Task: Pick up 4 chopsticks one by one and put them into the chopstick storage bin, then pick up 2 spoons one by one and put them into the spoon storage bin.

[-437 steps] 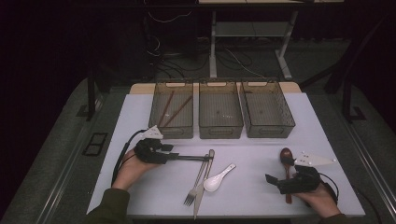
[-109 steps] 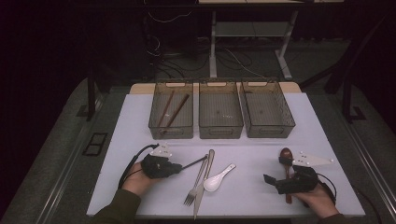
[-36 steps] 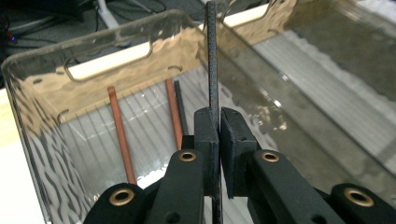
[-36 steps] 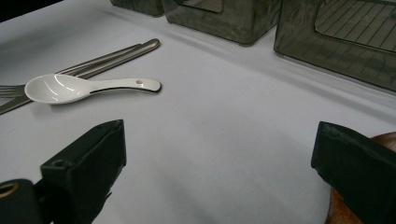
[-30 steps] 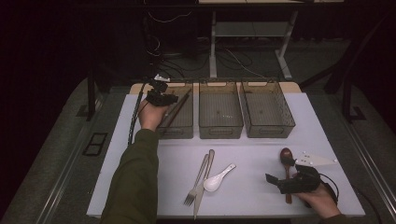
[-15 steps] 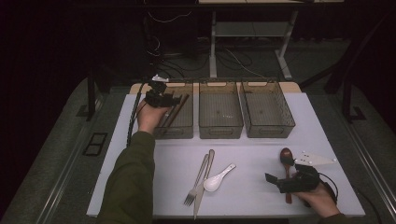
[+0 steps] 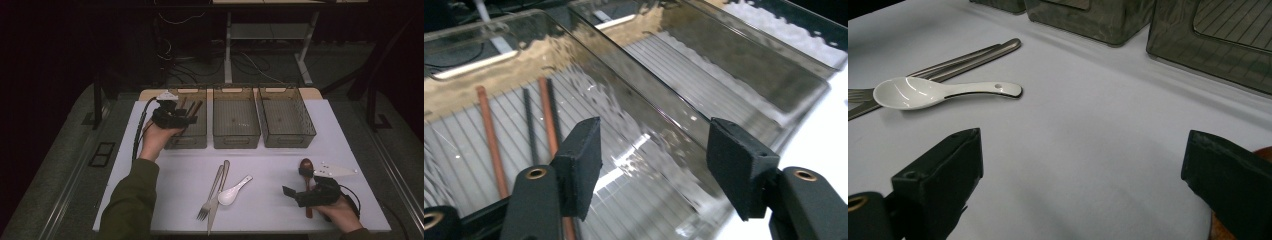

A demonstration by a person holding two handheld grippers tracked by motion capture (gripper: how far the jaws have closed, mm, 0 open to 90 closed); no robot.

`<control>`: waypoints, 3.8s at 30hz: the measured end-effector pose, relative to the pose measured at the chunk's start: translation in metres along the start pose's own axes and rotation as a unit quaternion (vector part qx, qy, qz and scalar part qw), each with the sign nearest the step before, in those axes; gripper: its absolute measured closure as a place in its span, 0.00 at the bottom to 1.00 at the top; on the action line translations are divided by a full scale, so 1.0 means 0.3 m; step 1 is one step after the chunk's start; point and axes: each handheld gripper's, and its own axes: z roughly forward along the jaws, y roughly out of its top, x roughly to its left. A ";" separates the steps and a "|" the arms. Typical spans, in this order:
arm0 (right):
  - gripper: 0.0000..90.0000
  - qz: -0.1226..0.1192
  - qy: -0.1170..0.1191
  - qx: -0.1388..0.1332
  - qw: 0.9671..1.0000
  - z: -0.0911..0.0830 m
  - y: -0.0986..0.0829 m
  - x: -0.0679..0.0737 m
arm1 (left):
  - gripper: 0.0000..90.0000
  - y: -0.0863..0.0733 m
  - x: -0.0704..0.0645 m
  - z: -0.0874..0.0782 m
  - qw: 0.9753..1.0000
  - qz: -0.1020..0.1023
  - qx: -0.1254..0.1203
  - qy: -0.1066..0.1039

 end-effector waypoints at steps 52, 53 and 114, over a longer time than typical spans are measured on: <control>0.16 -0.008 -0.016 0.027 0.999 -0.027 0.016 -0.002 | 0.00 -0.482 -0.335 -0.179 0.996 0.063 0.004 -0.059; 0.17 -0.007 -0.019 0.025 0.999 -0.030 0.018 -0.005 | 0.00 -0.482 -0.333 -0.177 0.996 0.067 0.008 -0.059; 0.99 0.041 -0.110 0.124 0.985 0.112 0.125 -0.207 | 0.00 -0.488 -0.324 -0.171 0.995 0.078 0.022 -0.053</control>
